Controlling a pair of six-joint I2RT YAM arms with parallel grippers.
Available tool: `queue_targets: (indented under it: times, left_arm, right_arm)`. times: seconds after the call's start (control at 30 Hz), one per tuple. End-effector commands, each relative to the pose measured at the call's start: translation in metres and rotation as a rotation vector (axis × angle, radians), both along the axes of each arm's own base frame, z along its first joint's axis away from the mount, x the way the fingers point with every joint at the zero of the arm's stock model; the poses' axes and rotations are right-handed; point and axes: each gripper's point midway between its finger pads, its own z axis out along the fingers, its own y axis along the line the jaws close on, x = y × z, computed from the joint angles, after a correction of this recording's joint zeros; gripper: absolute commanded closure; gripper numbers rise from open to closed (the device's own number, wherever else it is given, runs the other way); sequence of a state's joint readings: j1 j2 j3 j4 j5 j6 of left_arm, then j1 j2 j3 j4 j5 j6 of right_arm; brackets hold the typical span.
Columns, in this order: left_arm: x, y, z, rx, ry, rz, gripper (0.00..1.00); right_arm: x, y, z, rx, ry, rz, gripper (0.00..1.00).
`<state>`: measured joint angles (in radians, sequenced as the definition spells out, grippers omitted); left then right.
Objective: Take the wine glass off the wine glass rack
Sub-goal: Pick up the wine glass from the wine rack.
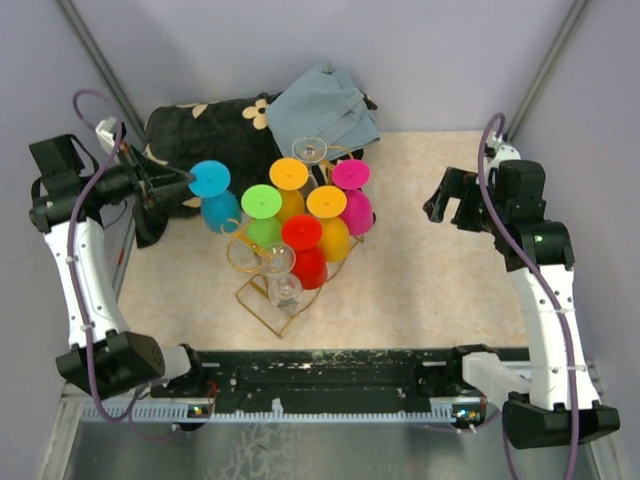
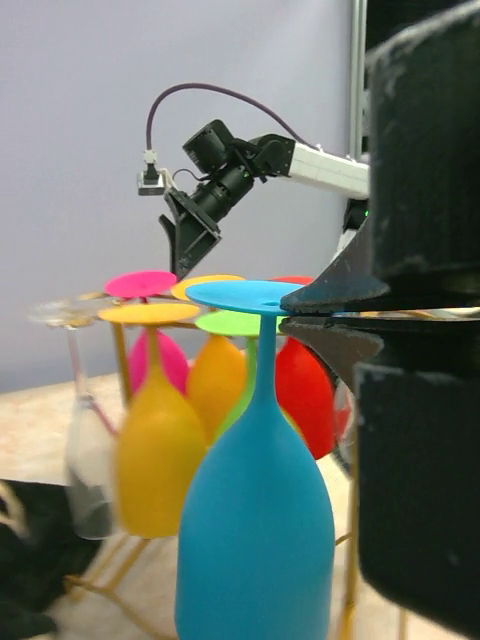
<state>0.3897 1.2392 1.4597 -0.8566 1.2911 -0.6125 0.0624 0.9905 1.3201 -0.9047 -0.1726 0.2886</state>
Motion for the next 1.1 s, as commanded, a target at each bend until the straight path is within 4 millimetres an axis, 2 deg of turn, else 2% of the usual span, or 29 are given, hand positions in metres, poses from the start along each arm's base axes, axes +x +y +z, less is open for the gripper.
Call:
queue_targets:
  times: [0.0, 0.17, 0.2, 0.3, 0.37, 0.4, 0.53, 0.73, 0.9, 1.07]
  left_arm:
    - [0.037, 0.018, 0.043, 0.122, -0.254, 0.007, 1.00]
    - [0.083, 0.038, 0.090, 0.274, -0.485, 0.059, 1.00]
    - [0.089, 0.039, 0.109, 0.325, -0.572, 0.066, 1.00]
    - [0.108, 0.037, 0.136, 0.428, -0.735, 0.071, 1.00]
    - [0.118, 0.029, 0.144, 0.510, -0.838, 0.075, 1.00]
    - [0.120, 0.017, 0.145, 0.551, -0.887, 0.063, 1.00]
    - [0.129, -0.023, 0.127, 0.783, -1.062, 0.026, 1.00]
    - [0.111, -0.063, 0.134, 0.851, -1.254, -0.048, 1.00]
    - [0.067, -0.103, 0.145, 0.839, -1.466, -0.178, 1.00]
    - [0.019, -0.138, 0.140, 0.793, -1.589, -0.326, 1.00]
  right_arm:
    - [0.016, 0.001, 0.025, -0.007, -0.079, 0.020, 0.04]
    - [0.035, -0.003, 0.053, -0.047, -0.111, 0.024, 0.04]
    - [0.040, -0.002, 0.060, -0.046, -0.120, 0.028, 0.04]
    - [0.057, 0.003, 0.087, -0.024, -0.164, 0.041, 0.05]
    - [0.065, 0.008, 0.103, -0.006, -0.189, 0.051, 0.05]
    - [0.069, 0.009, 0.112, 0.000, -0.203, 0.055, 0.05]
    - [0.075, 0.010, 0.132, -0.004, -0.227, 0.066, 0.05]
    - [0.071, 0.006, 0.138, -0.024, -0.224, 0.055, 0.05]
    - [0.059, 0.010, 0.138, -0.006, -0.209, 0.072, 0.05]
    - [0.045, 0.017, 0.134, 0.017, -0.181, 0.115, 0.05]
